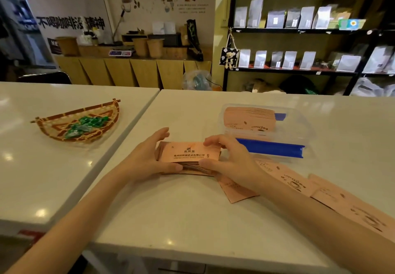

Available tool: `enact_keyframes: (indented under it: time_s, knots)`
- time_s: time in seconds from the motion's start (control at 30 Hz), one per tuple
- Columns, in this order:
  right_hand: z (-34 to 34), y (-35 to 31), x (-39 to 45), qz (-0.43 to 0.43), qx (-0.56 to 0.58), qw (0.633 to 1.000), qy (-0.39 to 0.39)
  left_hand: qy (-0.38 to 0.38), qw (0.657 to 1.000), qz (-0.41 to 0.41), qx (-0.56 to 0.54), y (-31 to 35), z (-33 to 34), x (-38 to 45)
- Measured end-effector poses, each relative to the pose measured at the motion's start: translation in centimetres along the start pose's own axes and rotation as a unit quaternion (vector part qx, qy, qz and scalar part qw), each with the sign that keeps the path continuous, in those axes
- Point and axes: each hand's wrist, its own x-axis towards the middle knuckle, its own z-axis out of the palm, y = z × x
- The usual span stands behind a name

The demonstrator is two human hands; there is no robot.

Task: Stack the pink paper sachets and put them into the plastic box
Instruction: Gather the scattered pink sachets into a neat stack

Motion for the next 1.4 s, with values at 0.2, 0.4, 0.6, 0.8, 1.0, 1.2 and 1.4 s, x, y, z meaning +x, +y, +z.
enact_keyframes:
  time_s: [0.2,0.4,0.6,0.8,1.0,1.2,1.4]
  knots:
    - [-1.0,-0.3,-0.5,-0.017,-0.088,0.995,-0.041,0.028,0.989,0.085,0.120,2.6,0.0,-1.1]
    - [-5.9,-0.6,-3.2,-0.018,-0.103,0.994,0.024,0.028,0.976,0.195,0.097,8.3,2.1,-2.6]
    - [-10.0,1.1,-6.7,0.076,-0.158,0.984,0.042,-0.027,0.970,0.231,0.076,11.8,5.4,-3.6]
    - [-10.0,3.2,-9.0,0.129,-0.345,0.929,-0.036,-0.109,0.970,0.182,0.116,11.9,8.8,-3.6]
    - [-9.8,4.5,-9.6,0.127,-0.362,0.923,-0.015,-0.096,0.978,0.121,0.140,11.5,9.9,-4.0]
    - [-10.0,4.6,-9.7,0.168,-0.260,0.951,0.021,-0.061,0.988,0.103,0.100,11.7,9.8,-3.8]
    - [-11.1,3.3,-10.5,0.169,-0.113,0.977,0.072,-0.027,0.994,0.096,0.044,12.1,8.9,-3.8]
